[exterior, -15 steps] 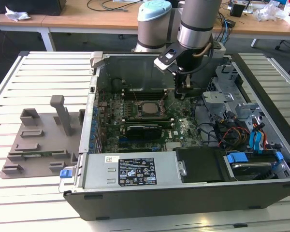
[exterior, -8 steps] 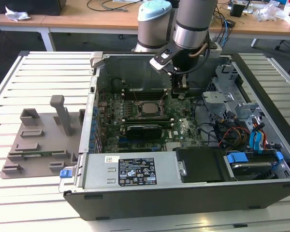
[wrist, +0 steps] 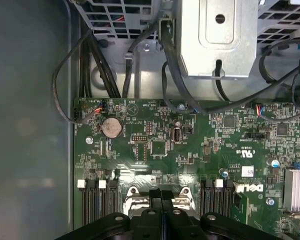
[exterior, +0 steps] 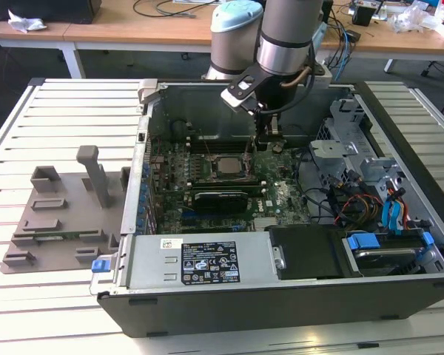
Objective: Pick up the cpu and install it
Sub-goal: 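Close the cpu cover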
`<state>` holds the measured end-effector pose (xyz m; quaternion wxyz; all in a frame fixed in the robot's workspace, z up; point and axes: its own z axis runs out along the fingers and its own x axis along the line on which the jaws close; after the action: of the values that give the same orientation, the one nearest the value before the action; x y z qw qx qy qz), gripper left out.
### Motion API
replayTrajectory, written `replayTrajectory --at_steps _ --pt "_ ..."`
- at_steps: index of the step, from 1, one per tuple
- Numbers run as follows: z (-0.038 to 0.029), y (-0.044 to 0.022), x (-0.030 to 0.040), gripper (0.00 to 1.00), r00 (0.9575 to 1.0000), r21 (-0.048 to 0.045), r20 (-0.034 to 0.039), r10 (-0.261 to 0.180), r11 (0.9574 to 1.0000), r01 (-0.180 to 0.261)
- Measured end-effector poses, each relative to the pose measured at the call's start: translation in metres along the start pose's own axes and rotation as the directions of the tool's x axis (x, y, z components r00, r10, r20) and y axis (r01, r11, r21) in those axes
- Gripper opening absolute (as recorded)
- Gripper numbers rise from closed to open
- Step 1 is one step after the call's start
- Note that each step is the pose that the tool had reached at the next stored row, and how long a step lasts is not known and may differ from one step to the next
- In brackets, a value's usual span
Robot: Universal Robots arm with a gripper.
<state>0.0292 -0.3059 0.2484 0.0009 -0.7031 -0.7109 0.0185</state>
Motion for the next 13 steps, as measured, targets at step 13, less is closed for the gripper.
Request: replayTrajectory --at_steps 13 --pt "0.0018 -0.0139 0.0002 0.11 1.0000 0.0000 0.0000 0.000 1.0000 0.000"
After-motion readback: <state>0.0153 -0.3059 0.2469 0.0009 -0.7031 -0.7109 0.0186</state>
